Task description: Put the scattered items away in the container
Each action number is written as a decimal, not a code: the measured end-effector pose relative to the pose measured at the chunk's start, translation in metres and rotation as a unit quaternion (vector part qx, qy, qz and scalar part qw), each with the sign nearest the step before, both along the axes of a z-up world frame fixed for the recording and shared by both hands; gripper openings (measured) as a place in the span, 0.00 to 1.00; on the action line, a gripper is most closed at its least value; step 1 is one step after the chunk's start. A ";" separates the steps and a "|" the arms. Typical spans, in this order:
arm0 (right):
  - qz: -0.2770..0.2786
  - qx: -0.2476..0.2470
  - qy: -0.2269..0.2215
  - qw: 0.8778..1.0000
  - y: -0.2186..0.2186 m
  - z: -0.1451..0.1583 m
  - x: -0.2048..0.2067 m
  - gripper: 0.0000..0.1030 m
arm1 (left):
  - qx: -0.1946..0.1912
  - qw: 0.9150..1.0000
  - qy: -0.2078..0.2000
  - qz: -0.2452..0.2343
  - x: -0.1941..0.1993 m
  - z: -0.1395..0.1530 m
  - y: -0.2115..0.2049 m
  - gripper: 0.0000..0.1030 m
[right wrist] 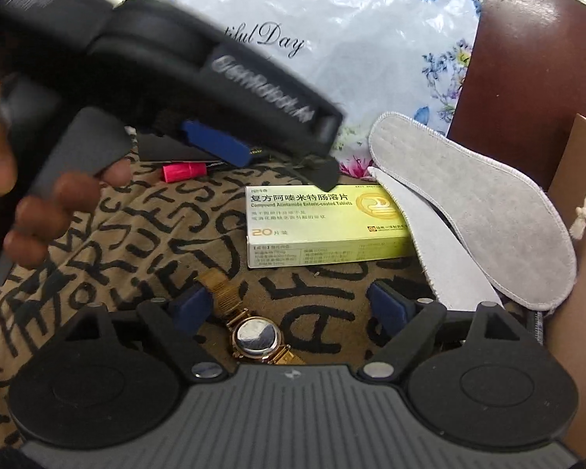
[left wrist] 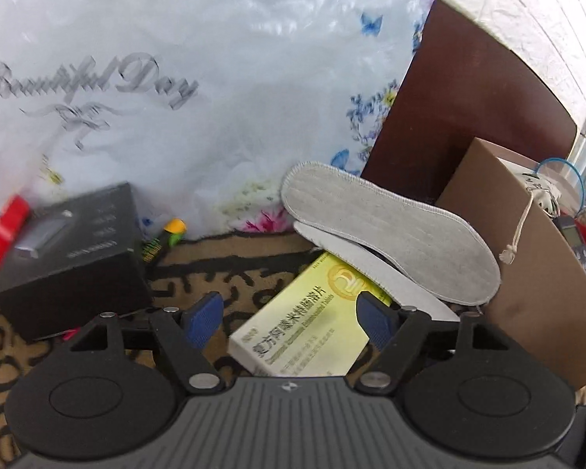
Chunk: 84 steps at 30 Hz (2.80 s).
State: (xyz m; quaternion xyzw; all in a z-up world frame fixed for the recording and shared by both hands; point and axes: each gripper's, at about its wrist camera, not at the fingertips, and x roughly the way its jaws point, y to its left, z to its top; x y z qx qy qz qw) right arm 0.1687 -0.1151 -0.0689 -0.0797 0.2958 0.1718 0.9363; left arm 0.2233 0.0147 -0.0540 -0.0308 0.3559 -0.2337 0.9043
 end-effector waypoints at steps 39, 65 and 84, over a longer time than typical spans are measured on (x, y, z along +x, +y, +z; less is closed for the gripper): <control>0.077 -0.027 -0.026 0.996 0.018 0.028 -0.053 0.78 | -0.025 0.998 0.036 0.034 -0.096 -0.009 0.013 0.54; -0.001 0.027 0.028 0.999 -0.002 0.006 0.017 0.75 | -0.023 0.998 0.045 0.028 -0.028 -0.018 -0.004 0.67; 0.000 0.013 -0.031 0.999 -0.001 0.041 -0.040 0.71 | -0.054 0.996 -0.001 0.064 -0.089 0.037 -0.010 0.45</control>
